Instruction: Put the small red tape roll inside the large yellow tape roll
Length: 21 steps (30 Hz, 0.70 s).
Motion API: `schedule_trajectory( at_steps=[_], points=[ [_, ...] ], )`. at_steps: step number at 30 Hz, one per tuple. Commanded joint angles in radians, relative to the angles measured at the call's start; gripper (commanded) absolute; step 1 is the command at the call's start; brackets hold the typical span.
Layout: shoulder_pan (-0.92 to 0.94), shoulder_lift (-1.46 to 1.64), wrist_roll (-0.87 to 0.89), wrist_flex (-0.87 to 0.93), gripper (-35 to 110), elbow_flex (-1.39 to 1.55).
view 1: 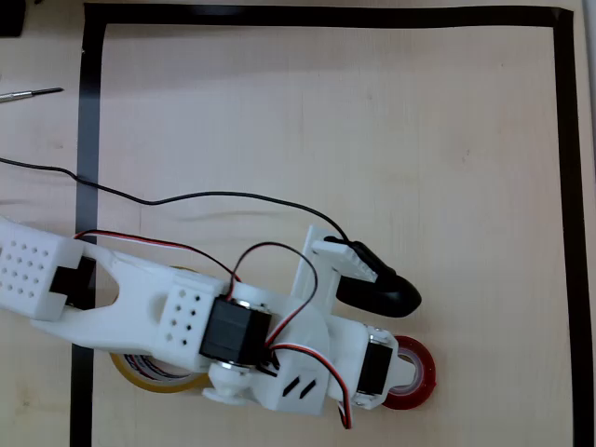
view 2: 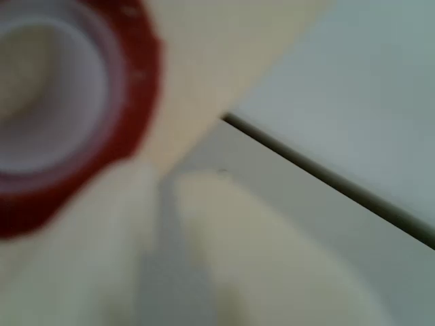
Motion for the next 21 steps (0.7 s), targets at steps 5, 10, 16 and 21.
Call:
schedule_trajectory(
  at_steps=[5,10,16,21],
  points=[
    [0.020,0.028,-0.015,-0.043,0,-0.124],
    [0.023,0.015,-0.009,-0.029,0,-0.124],
    [0.023,-0.005,-0.008,-0.003,0,-0.124],
    [0.025,-0.012,-0.006,0.055,0,-0.121]
  ],
)
